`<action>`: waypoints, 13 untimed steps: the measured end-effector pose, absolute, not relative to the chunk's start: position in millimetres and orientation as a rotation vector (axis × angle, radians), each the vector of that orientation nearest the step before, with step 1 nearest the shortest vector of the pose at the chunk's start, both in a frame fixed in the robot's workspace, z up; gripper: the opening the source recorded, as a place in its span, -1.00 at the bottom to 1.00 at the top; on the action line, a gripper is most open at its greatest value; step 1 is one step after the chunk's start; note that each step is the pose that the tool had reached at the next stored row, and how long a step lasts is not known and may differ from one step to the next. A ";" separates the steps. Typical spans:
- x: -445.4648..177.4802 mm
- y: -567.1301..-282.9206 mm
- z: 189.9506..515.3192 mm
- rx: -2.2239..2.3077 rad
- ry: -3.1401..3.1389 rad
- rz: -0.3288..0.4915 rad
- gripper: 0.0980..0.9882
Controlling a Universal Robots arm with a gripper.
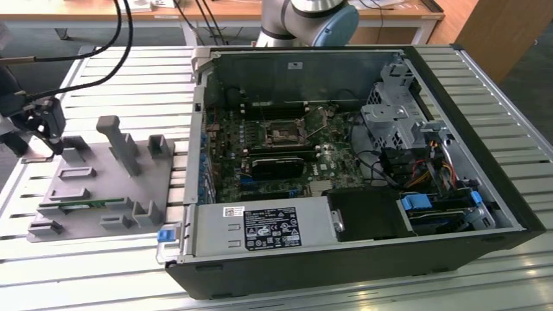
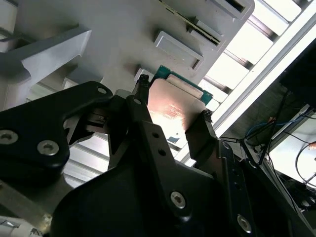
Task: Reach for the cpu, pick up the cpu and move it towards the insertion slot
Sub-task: 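Pick up the cpu and move it towards the insertion slot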
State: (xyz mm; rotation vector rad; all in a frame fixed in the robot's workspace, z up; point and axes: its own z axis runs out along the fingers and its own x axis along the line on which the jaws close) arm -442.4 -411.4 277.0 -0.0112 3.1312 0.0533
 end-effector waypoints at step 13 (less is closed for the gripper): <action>-442.5 -411.4 302.6 -0.011 3.131 0.053 0.00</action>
